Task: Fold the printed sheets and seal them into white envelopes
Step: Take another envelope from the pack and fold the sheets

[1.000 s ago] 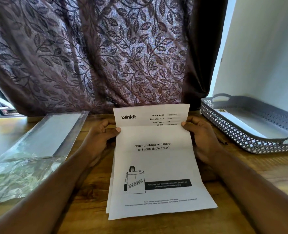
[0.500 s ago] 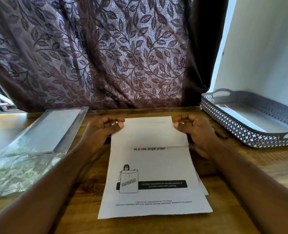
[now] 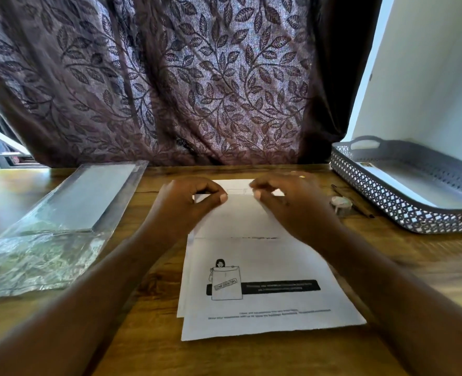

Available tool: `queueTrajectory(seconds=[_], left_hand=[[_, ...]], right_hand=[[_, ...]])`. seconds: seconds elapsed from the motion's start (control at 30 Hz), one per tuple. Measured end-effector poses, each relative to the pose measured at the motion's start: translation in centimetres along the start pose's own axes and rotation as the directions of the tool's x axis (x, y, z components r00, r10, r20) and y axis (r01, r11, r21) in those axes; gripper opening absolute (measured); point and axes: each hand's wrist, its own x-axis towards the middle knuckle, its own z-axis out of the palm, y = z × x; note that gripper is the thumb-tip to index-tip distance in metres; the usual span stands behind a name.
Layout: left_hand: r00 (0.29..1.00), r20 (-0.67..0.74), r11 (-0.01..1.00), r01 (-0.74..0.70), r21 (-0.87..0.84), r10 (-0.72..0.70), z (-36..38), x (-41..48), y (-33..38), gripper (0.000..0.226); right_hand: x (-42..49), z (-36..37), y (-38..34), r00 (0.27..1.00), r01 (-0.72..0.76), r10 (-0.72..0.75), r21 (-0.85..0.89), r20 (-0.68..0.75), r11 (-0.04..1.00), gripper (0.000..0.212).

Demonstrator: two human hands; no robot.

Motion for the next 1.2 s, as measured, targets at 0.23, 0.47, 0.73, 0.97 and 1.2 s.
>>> queueTrajectory(seconds=[0.23, 0.47, 0.73, 0.97, 1.2], left_hand=[[0.995, 0.022, 0.995, -0.095, 0.029, 0.095, 0.0, 0.0, 0.6, 0.011], [0.999, 0.028, 0.997, 0.019, -0.071, -0.017, -0.5, 0.3, -0.9, 0.006], [0.997, 0.013, 0.988, 0.083, -0.133, -0.082, -0.7, 0.4, -3.1, 0.012], [0.996, 0.008, 0.994, 0.091, -0.059, -0.091, -0.9, 0.3, -3.8, 0.006], [0.997, 0.062, 0.990, -0.044, 0.134, 0.036, -0.4, 0.2, 0.6, 0.023]], right_hand=[[0.0, 0.6, -0.7, 0.983, 0.163, -0.140, -0.210, 0.122, 0.964, 0.038], [0.1, -1.8, 2.1, 0.983, -0.046, 0.057, -0.065, 0.176, 0.997, 0.025], [-0.3, -2.1, 4.5, 0.948, -0.249, 0.227, 0.076, 0.224, 0.966, 0.013], [-0.6, -1.7, 4.0, 0.922, -0.380, 0.329, 0.314, 0.204, 0.870, 0.010], [-0.7, -0.5, 0.4, 0.969, -0.249, 0.238, 0.278, 0.071, 0.928, 0.010]])
